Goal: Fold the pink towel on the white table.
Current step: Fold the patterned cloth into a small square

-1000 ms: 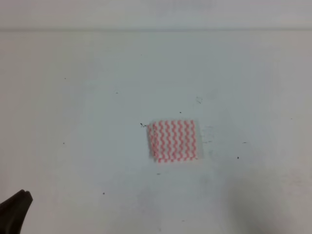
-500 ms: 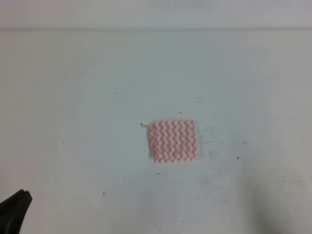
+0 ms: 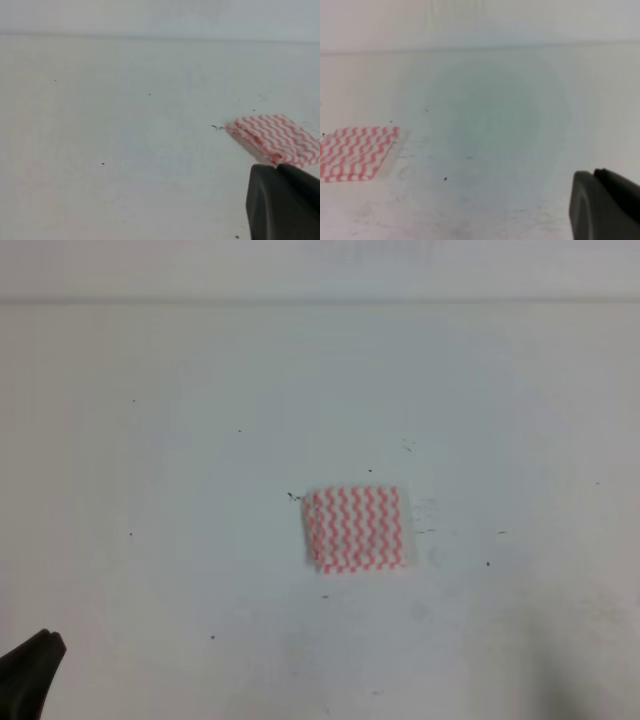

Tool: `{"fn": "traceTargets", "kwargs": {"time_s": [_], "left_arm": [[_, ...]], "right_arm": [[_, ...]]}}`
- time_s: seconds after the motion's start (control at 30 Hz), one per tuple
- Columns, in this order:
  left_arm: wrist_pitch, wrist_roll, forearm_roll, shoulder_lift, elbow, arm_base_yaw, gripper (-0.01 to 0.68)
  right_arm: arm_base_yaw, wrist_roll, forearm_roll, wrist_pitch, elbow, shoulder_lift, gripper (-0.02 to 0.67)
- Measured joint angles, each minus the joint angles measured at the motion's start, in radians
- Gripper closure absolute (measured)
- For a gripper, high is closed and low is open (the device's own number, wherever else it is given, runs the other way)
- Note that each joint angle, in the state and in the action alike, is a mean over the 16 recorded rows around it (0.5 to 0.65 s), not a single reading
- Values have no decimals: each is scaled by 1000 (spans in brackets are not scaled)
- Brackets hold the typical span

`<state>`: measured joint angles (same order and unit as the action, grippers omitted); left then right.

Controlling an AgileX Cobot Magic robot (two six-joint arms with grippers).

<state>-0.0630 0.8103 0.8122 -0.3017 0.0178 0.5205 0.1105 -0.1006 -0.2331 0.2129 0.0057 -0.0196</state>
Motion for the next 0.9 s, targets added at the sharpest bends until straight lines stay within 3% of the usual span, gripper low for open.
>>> {"fn": "traceTargets", "kwargs": {"time_s": [0.27, 0.9], "left_arm": [[1, 0, 1, 0, -1, 0, 678], [4, -3, 0, 4, -6, 0, 677]], "right_arm": [[0, 84, 70, 58, 1, -1, 667], [1, 86, 73, 54, 9, -4, 667]]}}
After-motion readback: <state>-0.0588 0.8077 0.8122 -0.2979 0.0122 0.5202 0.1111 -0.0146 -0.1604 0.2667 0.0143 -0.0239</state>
